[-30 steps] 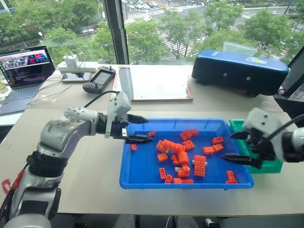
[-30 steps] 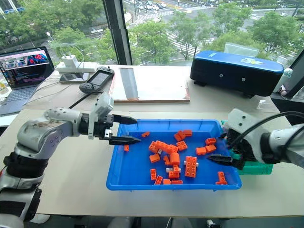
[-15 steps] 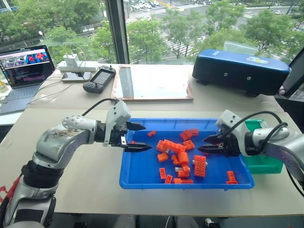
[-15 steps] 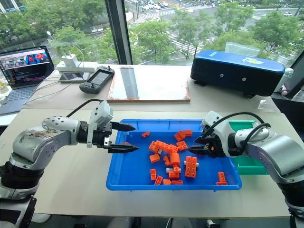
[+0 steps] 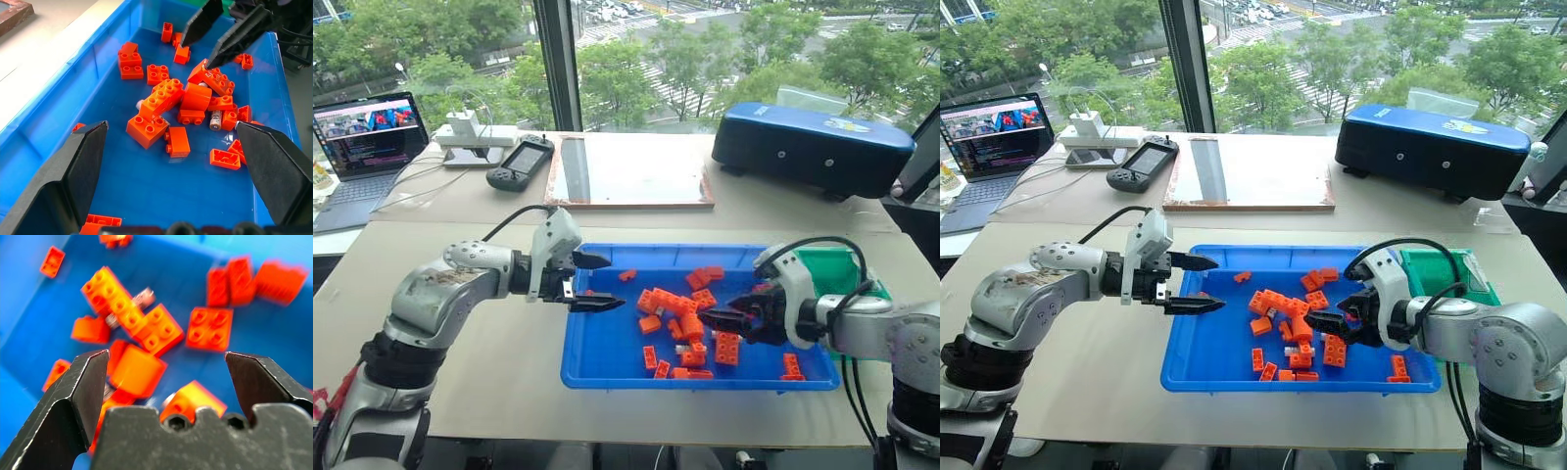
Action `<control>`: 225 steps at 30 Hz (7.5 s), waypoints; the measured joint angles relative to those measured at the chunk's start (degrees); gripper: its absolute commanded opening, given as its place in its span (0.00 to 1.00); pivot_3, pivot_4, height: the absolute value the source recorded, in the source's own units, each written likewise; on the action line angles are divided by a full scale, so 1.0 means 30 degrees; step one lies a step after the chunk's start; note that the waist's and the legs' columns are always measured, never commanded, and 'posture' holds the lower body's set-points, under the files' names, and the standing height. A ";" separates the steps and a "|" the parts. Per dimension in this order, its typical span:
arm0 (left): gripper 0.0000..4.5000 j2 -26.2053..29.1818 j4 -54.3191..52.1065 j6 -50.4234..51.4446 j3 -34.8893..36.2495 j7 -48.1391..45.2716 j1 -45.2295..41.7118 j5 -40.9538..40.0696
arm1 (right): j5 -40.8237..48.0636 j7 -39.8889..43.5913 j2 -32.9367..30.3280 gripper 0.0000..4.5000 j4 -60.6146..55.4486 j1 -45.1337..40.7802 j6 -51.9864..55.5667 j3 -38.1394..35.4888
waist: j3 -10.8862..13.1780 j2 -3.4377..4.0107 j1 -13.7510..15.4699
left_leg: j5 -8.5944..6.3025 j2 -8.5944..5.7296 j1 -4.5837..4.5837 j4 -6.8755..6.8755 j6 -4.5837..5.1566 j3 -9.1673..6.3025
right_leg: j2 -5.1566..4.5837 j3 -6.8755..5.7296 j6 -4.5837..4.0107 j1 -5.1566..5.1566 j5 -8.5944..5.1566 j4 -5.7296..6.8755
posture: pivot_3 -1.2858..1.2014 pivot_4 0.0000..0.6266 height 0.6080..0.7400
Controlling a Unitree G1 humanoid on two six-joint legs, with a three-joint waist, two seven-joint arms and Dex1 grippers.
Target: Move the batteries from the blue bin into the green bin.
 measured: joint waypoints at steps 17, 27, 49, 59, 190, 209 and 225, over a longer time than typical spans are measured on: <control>1.00 -0.0205 0.0522 -0.0189 -0.0251 -0.0414 -0.0483 0.0322 | 1.3875 -1.4962 -0.5335 0.98 0.1795 0.0656 -0.8988 0.7502 | 0.0006 -0.0012 -0.0089 | 0.0003 0.0027 -0.0024 0.0008 0.0006 0.0003 | 0.0017 -0.0002 -0.0001 0.0000 0.0000 -0.0016 | 0.52 0.24 0.94; 1.00 -0.0209 0.0522 -0.0189 -0.0247 -0.0460 -0.0825 0.0486 | 1.3881 -1.5977 -0.5844 0.60 0.1774 0.0352 -1.0161 0.8885 | 0.0006 -0.0012 -0.0063 | 0.0003 0.0030 -0.0025 0.0008 0.0007 0.0001 | 0.0017 -0.0002 -0.0002 -0.0001 0.0000 -0.0020 | 0.52 0.24 0.94; 1.00 -0.0413 0.0705 -0.0269 -0.0251 -0.0369 -0.0866 0.0543 | 0.4286 -0.6713 -0.7728 0.74 0.3478 -0.5996 -0.6271 1.0299 | 0.0010 -0.0010 -0.0027 | 0.0002 0.0025 -0.0095 0.0019 0.0009 0.0003 | 0.0014 -0.0002 -0.0003 -0.0060 -0.0001 -0.0031 | 0.52 0.24 0.94; 1.00 -0.0418 0.0703 -0.0287 -0.0251 -0.0208 -0.0871 0.0584 | -0.3305 -0.1170 -0.6089 0.99 0.3074 -0.6464 -0.7745 1.0320 | 0.0010 -0.0010 -0.0039 | 0.0002 0.0014 -0.0118 0.0018 0.0009 0.0005 | 0.0017 -0.0002 -0.0003 -0.0116 -0.0001 -0.0005 | 0.52 0.24 0.94; 1.00 0.0182 -0.0232 -0.1554 0.0557 -0.0208 0.0191 0.0492 | -1.6436 1.7159 -0.3492 0.54 -0.0205 -0.4645 -0.8517 1.1890 | 0.0003 -0.0018 -0.0065 | 0.0023 -0.0015 -0.0136 0.0058 -0.0029 0.0064 | -0.0012 0.0046 -0.0005 -0.0311 0.0000 0.0271 | 0.52 0.24 0.94; 1.00 0.0185 -0.0233 -0.1552 0.0557 -0.0184 0.0192 0.0492 | -1.5485 1.7275 -0.3482 0.85 -0.0796 -0.4595 -0.8459 1.2429 | 0.0003 -0.0019 -0.0066 | 0.0024 -0.0015 -0.0137 0.0058 -0.0028 0.0064 | -0.0012 0.0046 -0.0005 -0.0311 0.0000 0.0270 | 0.52 0.24 0.94; 1.00 0.0710 -0.0488 -0.1431 0.0610 -0.0828 0.0340 0.0007 | -1.6221 1.6861 -0.3796 0.99 -0.0631 -0.4359 -0.9687 1.3071 | 0.0003 -0.0019 -0.0116 | 0.0023 -0.0011 -0.0136 0.0058 -0.0029 0.0065 | -0.0010 0.0046 -0.0006 -0.0314 0.0000 0.0272 | 0.52 0.24 0.94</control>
